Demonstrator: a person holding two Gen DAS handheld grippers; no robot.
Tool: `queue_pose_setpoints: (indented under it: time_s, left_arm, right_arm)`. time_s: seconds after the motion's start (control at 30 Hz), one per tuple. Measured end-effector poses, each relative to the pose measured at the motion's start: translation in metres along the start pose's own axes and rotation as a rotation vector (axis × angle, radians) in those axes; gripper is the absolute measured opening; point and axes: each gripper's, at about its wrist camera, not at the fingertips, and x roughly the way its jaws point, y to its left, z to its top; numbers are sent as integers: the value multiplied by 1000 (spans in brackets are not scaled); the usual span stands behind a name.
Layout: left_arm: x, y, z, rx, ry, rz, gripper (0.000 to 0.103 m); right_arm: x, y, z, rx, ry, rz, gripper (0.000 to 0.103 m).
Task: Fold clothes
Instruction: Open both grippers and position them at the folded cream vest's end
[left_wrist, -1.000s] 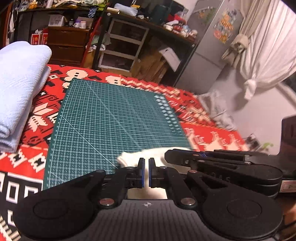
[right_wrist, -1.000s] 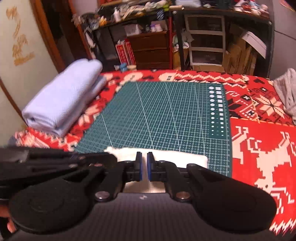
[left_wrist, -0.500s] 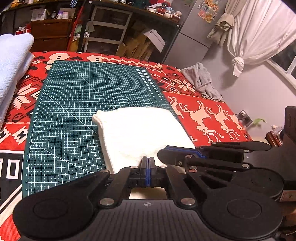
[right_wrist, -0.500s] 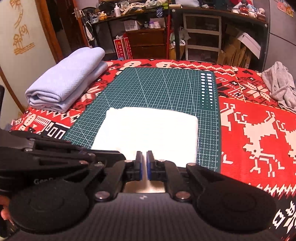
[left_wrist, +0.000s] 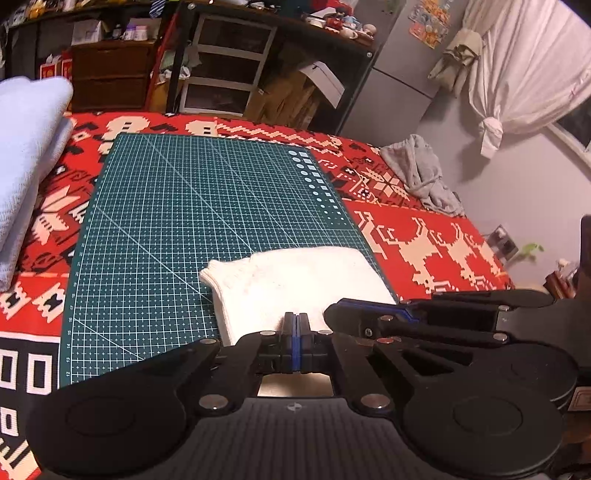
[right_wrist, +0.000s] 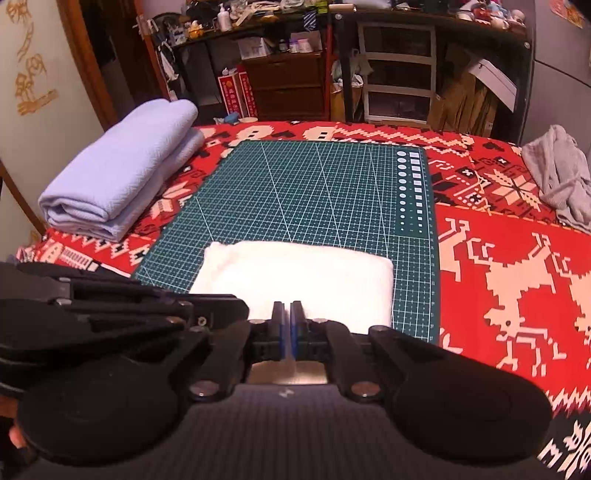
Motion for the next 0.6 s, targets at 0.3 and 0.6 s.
queue_pose_setpoints:
  time_s: [0.3,0.6]
  left_arm:
    - [6,0,20,-4,6,52,2]
    - [-21,7,14,-47,-13,-7,9]
  right_arm:
    - [7,-5,17,18,-9,15,0]
    - [-2,-10,27,19,-33,19,6]
